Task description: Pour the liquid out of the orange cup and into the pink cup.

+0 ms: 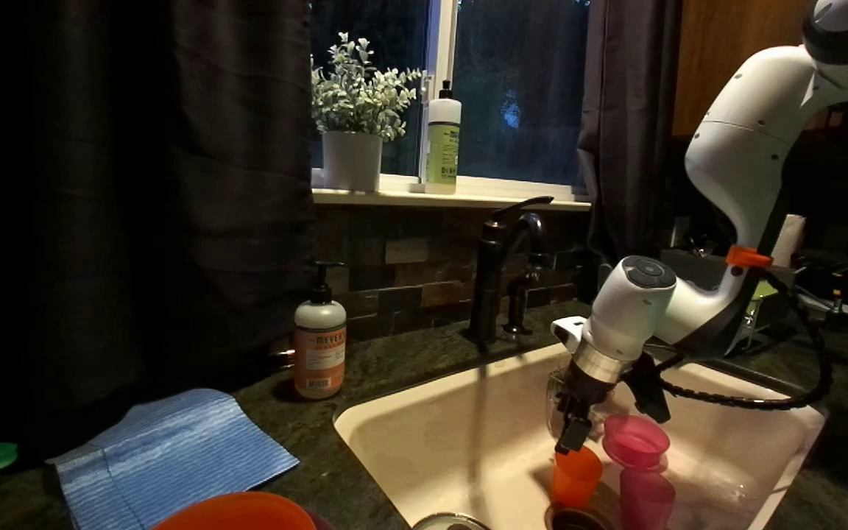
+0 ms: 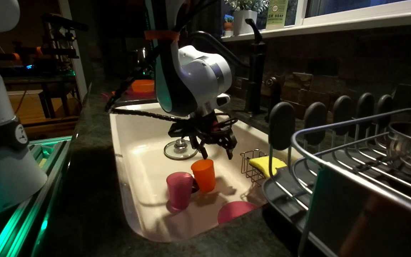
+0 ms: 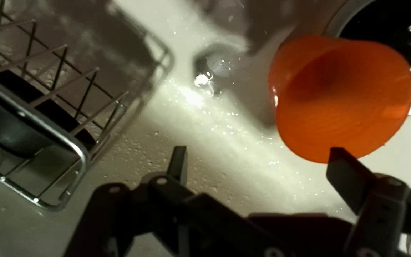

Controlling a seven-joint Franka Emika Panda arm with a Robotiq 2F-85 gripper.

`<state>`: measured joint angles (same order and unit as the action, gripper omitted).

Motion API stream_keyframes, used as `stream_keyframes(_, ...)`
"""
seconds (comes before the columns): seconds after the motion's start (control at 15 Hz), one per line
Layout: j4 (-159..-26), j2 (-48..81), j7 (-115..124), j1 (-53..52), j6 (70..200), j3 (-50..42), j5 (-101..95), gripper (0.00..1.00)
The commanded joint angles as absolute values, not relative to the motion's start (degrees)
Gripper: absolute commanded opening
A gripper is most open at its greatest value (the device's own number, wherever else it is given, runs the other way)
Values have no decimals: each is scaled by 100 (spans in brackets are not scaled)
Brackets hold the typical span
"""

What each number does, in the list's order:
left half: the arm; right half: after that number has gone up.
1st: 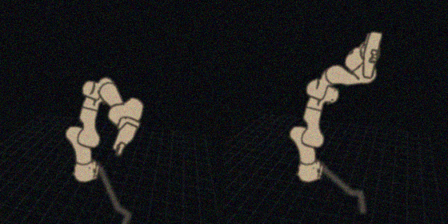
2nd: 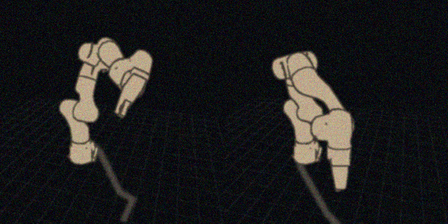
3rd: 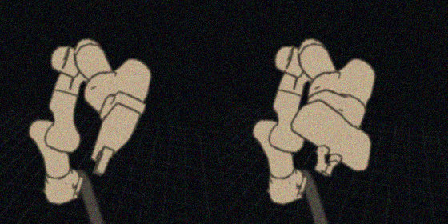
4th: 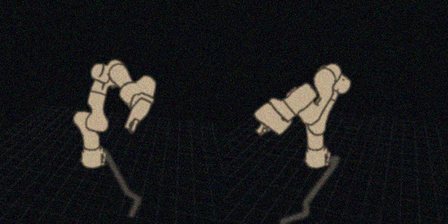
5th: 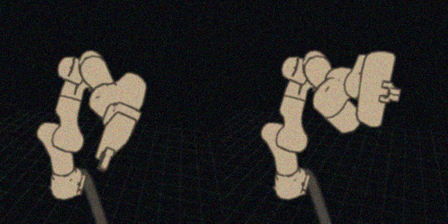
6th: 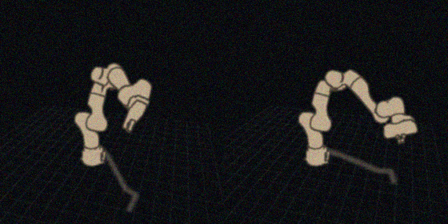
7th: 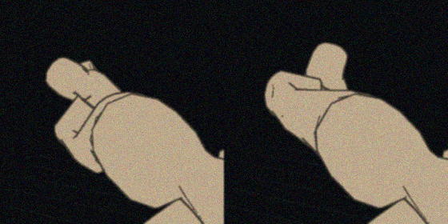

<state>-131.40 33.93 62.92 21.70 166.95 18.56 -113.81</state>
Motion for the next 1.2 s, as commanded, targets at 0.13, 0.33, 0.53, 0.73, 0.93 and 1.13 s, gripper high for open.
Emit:
stream_keyframes(0.13,-13761,2783,5678,1936,16523,1831,-10103,100)
stream_keyframes(0.33,-13954,2597,5348,1886,16443,1872,-9479,100)
stream_keyframes(0.53,-14240,2340,4850,1849,16140,1969,-8578,100)
stream_keyframes(0.73,-14556,1931,4147,1220,16047,1548,-7231,100)
stream_keyframes(0.93,-14785,1632,3596,1629,15568,2188,-6504,100)
stream_keyframes(1.13,-14930,1285,3252,1643,15278,2425,-5941,100)
